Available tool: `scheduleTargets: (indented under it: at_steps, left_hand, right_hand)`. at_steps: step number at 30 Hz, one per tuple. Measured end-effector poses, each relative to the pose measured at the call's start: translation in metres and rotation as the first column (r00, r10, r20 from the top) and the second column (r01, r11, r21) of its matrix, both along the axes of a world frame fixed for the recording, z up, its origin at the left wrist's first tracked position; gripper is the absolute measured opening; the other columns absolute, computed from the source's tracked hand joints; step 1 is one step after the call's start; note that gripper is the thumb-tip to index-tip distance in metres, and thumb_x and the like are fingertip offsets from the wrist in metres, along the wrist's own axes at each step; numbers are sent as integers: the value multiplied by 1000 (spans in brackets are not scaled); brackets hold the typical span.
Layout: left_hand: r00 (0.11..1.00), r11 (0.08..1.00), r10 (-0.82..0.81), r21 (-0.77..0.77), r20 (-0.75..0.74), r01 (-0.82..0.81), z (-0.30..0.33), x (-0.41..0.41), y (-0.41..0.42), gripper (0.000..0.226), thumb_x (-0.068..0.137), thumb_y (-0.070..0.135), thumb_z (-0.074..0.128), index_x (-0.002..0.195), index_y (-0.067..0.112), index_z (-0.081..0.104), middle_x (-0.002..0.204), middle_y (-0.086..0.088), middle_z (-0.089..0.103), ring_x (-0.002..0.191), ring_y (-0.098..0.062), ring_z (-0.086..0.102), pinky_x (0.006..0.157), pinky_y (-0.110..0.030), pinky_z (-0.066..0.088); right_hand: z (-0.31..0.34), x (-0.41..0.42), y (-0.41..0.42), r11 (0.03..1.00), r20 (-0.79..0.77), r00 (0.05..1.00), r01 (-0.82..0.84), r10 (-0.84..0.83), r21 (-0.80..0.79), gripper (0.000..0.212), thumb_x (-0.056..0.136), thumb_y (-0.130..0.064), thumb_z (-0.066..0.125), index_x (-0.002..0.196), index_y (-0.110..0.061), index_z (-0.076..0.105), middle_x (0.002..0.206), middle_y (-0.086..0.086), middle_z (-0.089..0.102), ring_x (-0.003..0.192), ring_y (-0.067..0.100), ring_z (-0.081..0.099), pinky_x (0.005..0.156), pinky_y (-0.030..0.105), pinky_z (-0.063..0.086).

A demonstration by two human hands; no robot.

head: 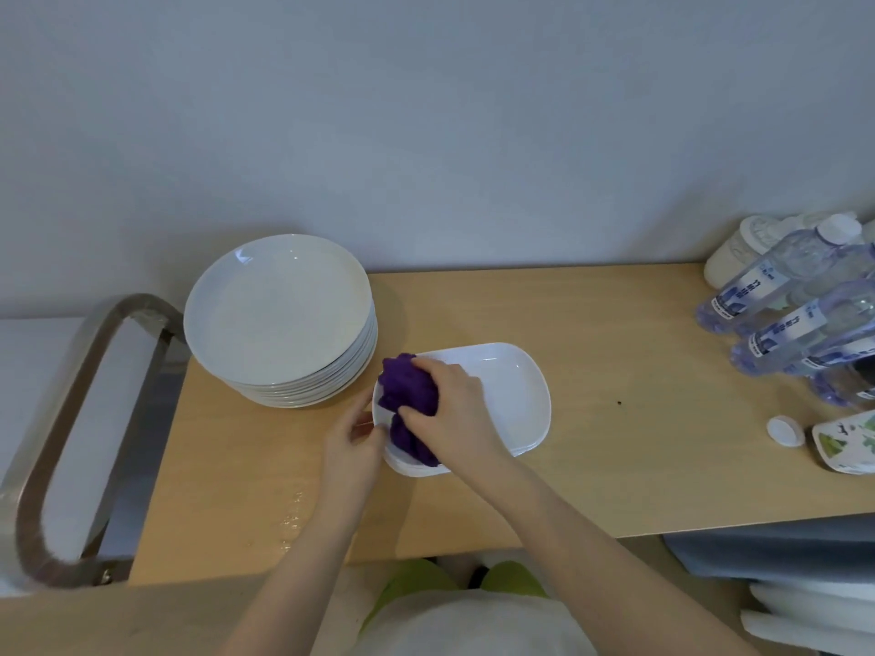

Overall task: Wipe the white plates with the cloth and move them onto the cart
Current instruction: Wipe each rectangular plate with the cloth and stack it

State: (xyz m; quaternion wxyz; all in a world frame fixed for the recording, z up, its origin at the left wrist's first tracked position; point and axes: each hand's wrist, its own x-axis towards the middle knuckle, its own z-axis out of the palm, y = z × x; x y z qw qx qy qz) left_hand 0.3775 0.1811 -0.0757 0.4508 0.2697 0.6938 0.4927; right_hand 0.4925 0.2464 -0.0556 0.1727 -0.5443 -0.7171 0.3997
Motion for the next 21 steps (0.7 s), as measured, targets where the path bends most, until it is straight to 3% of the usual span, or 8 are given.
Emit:
scheduleTargets:
  at_steps: [3,7,11,15,18,21]
  left_hand:
    - [1000,1000,17,13,15,-17,-4,-1,-1,56,87,-5,50,101,47,65,101,3,71,100,-22,65,88,-43,53]
    - [999,999,14,32,-34,-13,-2,3,-2,55,86,-5,49,116,39,62,99,24,70,93,-3,65,74,-19,54]
    - [998,998,42,48,-53,-40,5,9,0,60,82,-7,47,102,47,63,94,37,65,85,11,61,66,-6,47]
    - [998,998,58,39,-20,-57,9,11,0,61,81,-5,47,94,53,63,94,37,66,86,17,59,63,-1,44]
    - [998,997,60,41,4,-60,8,8,1,61,80,-6,49,93,52,65,95,33,67,82,16,60,62,-6,47]
    - [998,999,43,32,40,-44,7,5,0,61,80,-8,50,94,49,67,102,26,69,87,9,63,75,-23,53]
  right_hand:
    - [-9,-12,-11,993,101,992,-83,75,80,61,84,-33,61,141,-31,37,131,-3,46,116,23,34,97,32,37]
    - [-12,6,-12,968,359,932,-129,45,215,63,88,-44,53,145,-30,30,135,-3,44,117,25,36,91,36,39]
    - [-12,46,-8,952,488,861,-15,-142,304,60,89,-47,46,144,-28,31,136,-4,43,122,24,36,96,34,36]
    - [-11,80,2,909,486,807,142,-336,393,59,90,-46,50,142,-19,37,136,1,45,124,26,38,101,36,36]
    - [-13,72,16,916,521,803,77,-291,393,57,92,-42,49,141,-15,38,137,3,43,124,26,36,101,34,34]
    - [-14,49,28,927,483,834,85,-267,365,52,91,-38,50,136,-14,42,137,3,43,122,27,35,101,33,32]
